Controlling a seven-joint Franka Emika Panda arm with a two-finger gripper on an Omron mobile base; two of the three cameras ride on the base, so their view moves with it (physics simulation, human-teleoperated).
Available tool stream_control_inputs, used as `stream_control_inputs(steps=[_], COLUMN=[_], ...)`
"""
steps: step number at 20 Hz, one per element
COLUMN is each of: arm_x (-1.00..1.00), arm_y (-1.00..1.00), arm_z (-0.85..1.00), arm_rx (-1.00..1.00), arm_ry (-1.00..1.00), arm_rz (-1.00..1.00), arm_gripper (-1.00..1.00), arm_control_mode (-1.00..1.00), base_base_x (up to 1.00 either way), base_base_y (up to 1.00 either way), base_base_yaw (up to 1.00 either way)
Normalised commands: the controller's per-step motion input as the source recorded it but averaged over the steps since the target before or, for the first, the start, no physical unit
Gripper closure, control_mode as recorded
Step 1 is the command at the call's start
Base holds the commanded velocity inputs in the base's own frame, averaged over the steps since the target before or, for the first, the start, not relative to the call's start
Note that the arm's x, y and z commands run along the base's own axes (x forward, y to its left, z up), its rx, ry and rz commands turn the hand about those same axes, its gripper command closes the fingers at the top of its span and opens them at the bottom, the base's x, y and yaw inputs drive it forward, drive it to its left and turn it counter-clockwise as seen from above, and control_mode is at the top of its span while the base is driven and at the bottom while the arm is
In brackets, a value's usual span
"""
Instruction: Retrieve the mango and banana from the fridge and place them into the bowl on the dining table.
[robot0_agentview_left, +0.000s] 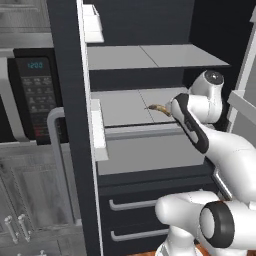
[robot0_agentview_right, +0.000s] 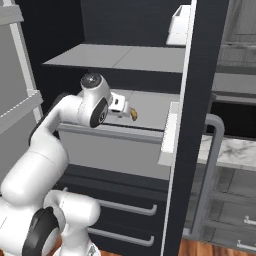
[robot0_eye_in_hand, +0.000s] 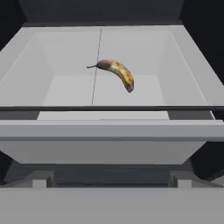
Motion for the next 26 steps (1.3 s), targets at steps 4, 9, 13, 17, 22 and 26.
stream_control_inputs(steps=[4, 9, 13, 17, 22, 26], arm_x=[0.26, 0.28, 0.35, 0.23, 0.2, 0.25], arm_y=[0.0, 0.0, 0.0, -0.02, -0.14, -0.17], arm_z=[-0.39, -0.34, -0.15, 0.0, 0.0, -0.13], arm_rx=[0.0, 0.0, 0.0, 0.0, 0.0, 0.0], arm_ry=[-0.03, 0.0, 0.0, 0.0, 0.0, 0.0], arm_rz=[0.0, 0.0, 0.0, 0.0, 0.0, 0.0], arm_gripper=[-1.0, -1.0, -1.0, -1.0, -1.0, -1.0], arm_control_mode=[-1.0, -1.0, -1.0, -1.0, -1.0, -1.0], base_base_x=[0.0, 0.0, 0.0, 0.0, 0.0, 0.0], base_base_y=[0.0, 0.0, 0.0, 0.0, 0.0, 0.0], base_base_yaw=[0.0, 0.0, 0.0, 0.0, 0.0, 0.0])
